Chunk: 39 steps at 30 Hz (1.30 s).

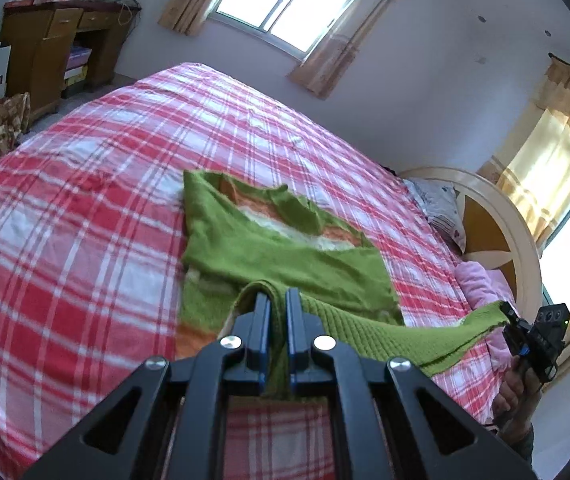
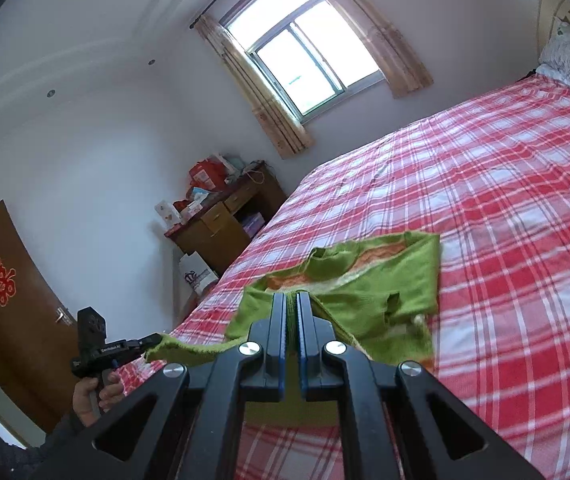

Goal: Fold small clothes
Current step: 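Lift the hem with both grippers and fold it over toward the collar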

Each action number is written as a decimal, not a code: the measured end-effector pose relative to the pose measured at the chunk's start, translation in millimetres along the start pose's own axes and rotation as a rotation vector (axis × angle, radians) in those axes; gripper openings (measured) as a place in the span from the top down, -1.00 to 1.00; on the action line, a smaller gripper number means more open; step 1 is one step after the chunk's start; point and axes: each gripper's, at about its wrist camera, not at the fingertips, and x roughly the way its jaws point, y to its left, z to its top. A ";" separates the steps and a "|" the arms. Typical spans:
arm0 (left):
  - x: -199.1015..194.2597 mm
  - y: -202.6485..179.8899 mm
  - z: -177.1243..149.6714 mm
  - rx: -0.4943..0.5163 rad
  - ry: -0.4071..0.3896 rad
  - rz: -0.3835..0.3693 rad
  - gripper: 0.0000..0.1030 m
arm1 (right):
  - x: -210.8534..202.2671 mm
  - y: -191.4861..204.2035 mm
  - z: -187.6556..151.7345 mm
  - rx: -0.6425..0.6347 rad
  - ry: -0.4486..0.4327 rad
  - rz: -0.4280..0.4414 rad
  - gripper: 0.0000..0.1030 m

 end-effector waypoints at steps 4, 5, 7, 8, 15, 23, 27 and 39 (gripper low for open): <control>15.3 -1.6 24.2 -0.003 0.003 -0.001 0.87 | 17.9 -6.1 21.2 -0.003 0.000 -0.011 0.92; 18.2 -2.7 30.0 -0.001 0.001 0.001 0.87 | 22.3 -8.3 26.8 -0.002 0.000 -0.012 0.92; 25.2 -4.9 41.9 0.011 -0.003 0.006 0.87 | 31.4 -13.0 35.8 -0.004 0.002 -0.017 0.92; 28.1 -6.0 46.5 0.017 -0.003 0.007 0.87 | 36.0 -15.1 39.4 -0.004 0.004 -0.020 0.92; 67.8 2.8 69.4 0.018 0.034 0.036 0.87 | 74.3 -36.2 54.7 0.013 0.041 -0.050 0.92; 128.0 40.2 81.2 -0.035 0.110 0.088 0.91 | 142.1 -78.1 62.1 0.048 0.128 -0.117 0.93; 153.7 61.5 85.6 -0.065 0.111 0.213 0.83 | 191.8 -110.2 57.4 0.049 0.217 -0.180 0.91; 122.2 53.9 78.4 0.083 0.042 0.260 -0.23 | 197.1 -136.0 44.9 -0.011 0.197 -0.304 -0.38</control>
